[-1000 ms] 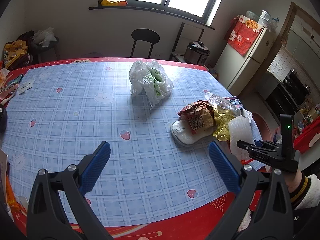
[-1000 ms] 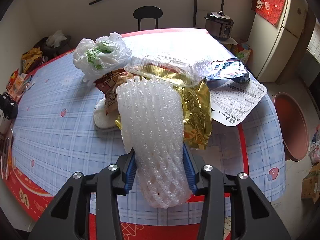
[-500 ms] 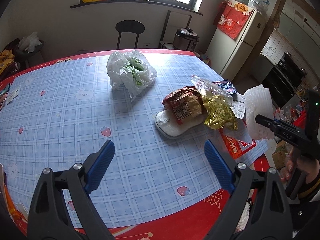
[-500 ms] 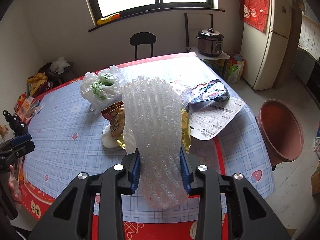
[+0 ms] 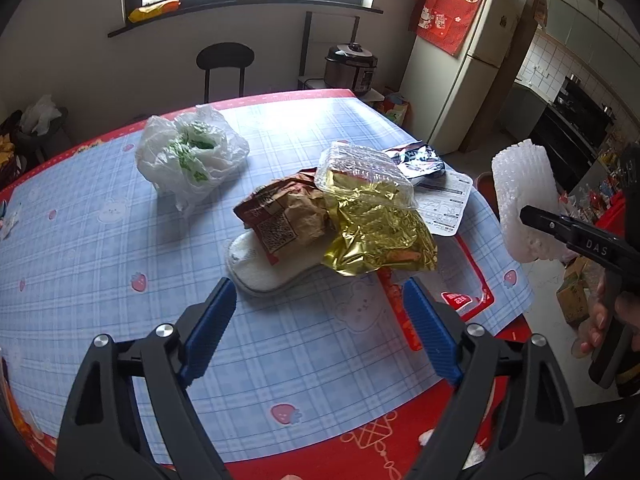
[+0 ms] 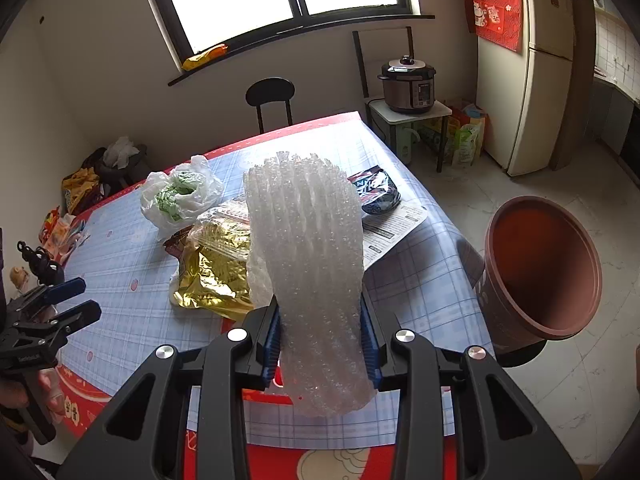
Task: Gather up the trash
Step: 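Carry the foam net toward the bin with the right tool while the left tool grasps the gold foil wrapper, then drop the foam net into the bin with the right tool while the left tool drops the gold foil in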
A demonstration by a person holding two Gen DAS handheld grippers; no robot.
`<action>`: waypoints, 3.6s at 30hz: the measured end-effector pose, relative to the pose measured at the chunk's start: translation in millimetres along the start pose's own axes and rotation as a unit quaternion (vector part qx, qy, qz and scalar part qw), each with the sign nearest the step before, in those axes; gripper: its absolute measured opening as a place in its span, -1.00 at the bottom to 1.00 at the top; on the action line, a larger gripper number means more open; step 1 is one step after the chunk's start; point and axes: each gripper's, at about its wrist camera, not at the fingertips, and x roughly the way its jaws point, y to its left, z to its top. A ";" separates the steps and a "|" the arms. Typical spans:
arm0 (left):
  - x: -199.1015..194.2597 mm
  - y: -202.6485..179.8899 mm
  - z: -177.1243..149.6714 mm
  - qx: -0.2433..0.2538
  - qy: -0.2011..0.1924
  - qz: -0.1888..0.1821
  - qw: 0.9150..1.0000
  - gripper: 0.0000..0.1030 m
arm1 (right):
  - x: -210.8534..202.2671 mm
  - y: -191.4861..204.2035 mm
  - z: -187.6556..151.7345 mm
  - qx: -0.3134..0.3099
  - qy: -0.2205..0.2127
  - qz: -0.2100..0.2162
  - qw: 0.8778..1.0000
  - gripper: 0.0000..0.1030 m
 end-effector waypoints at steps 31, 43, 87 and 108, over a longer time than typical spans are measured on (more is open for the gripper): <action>132.5 5.8 -15.9 -0.370 0.007 -0.129 0.920 0.22 | -0.8 -62.1 8.6 -0.033 0.029 -0.014 0.999 -0.34; 94.6 11.3 -8.6 -0.335 0.003 -0.143 0.931 -0.65 | -4.7 -58.8 10.7 -0.011 0.016 -0.006 1.000 -0.34; 31.3 -218.3 107.2 -0.039 -0.079 -0.186 0.979 -0.73 | 37.4 -285.5 57.8 0.066 0.006 -0.131 0.989 0.04; 157.8 -352.2 114.4 0.047 0.032 -0.224 0.973 -0.72 | -78.2 -334.5 11.7 0.145 -0.079 -0.176 0.970 0.90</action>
